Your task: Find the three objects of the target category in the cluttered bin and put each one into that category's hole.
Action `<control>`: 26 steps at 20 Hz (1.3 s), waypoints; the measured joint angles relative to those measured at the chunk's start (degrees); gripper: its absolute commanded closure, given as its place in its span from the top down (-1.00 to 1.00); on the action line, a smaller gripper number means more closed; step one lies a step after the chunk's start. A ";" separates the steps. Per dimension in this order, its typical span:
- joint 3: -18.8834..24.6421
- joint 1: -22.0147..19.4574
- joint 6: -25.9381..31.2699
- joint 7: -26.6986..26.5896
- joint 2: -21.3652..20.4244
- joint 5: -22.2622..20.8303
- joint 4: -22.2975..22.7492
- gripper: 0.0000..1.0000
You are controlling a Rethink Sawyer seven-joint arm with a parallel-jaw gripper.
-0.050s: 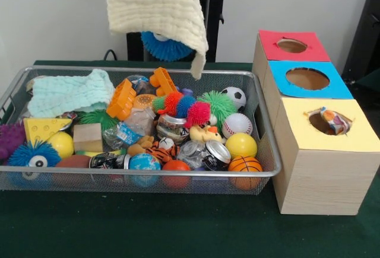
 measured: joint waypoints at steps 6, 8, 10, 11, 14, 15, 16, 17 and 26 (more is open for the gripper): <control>-0.01 0.06 -3.21 0.00 0.07 0.02 1.60 -1.00; 0.00 0.21 -6.69 0.00 0.49 0.18 3.03 -1.00; 0.00 0.32 -9.51 0.00 0.91 0.32 4.17 -1.00; 0.02 0.41 -12.53 0.00 1.50 0.46 5.32 -1.00; 0.08 0.49 -17.80 0.00 2.72 0.81 7.43 -1.00; 0.09 0.54 -19.12 0.00 3.09 0.91 8.07 -1.00; 0.12 0.71 -21.70 0.00 3.97 1.06 9.32 -1.00; 0.12 0.78 -22.40 0.00 4.25 1.12 9.70 -1.00; 0.00 3.74 -24.71 0.00 6.97 1.99 14.38 -1.00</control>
